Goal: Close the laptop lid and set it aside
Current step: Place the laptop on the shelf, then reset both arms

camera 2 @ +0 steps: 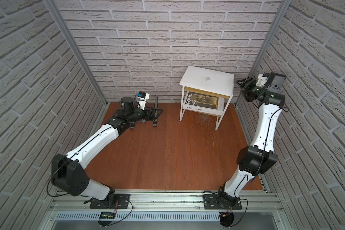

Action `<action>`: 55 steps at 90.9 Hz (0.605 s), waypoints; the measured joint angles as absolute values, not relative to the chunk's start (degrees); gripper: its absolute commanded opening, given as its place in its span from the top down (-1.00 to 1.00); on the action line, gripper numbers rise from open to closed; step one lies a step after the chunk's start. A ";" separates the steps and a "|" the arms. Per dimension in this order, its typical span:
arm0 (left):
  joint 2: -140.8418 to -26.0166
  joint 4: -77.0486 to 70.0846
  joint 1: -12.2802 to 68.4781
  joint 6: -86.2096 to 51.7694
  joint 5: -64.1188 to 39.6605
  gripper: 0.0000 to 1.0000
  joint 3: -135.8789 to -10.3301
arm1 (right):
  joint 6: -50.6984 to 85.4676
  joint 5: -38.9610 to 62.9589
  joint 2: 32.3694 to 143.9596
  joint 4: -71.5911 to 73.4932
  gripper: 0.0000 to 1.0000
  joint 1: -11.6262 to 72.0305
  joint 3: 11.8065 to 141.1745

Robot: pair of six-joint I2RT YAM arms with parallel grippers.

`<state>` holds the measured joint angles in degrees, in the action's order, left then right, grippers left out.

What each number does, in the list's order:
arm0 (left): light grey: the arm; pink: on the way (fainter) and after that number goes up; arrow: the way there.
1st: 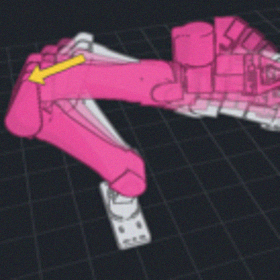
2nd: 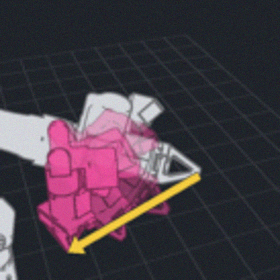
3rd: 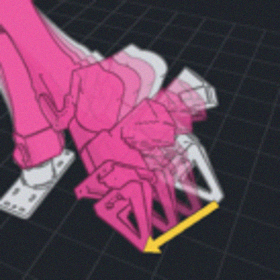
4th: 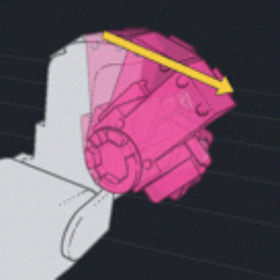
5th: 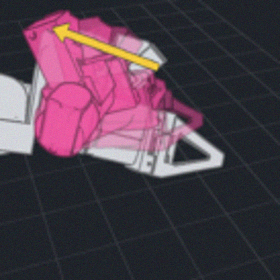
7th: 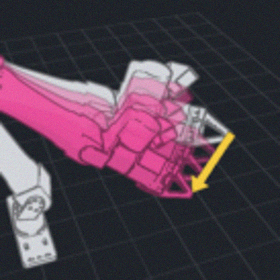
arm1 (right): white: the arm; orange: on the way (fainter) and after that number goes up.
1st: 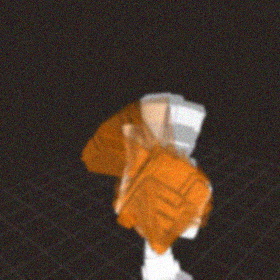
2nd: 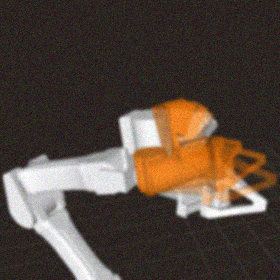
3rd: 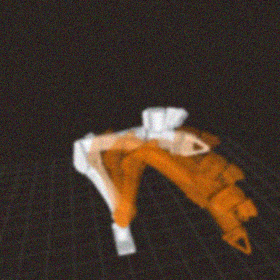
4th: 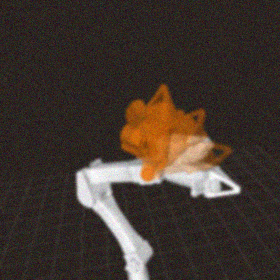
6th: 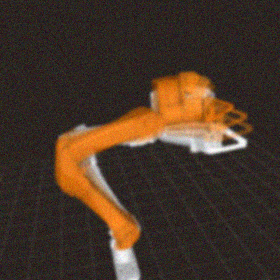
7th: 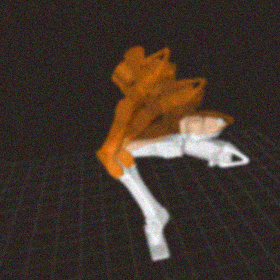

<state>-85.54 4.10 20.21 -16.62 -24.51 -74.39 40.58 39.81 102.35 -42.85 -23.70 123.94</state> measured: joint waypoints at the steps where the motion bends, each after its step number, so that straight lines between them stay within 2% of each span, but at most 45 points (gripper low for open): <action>1: -85.52 4.10 20.18 -16.64 -24.47 -0.97 -74.30 | 40.34 39.68 101.82 -42.87 -0.82 -23.70 123.57; 3: -85.38 4.05 20.10 -16.71 -24.43 -0.97 -74.15 | 40.16 39.53 100.97 -42.85 -0.96 -23.73 122.93; 6: -85.14 3.99 19.97 -16.82 -24.38 -0.97 -73.84 | 39.86 39.33 99.66 -42.74 -1.00 -23.75 121.78; 35: -81.58 3.57 19.40 -17.08 -22.04 -0.97 -71.02 | 35.79 36.60 84.36 -40.34 -1.00 -23.70 101.51; 55: -74.52 3.40 19.40 -16.12 -19.09 -0.97 -65.78 | 30.92 32.88 64.53 -36.84 -1.00 -17.47 81.06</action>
<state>-74.52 3.40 19.40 -16.12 -19.09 -65.78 30.92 32.88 64.53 -36.84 -17.47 81.06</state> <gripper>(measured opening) 0.985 0.998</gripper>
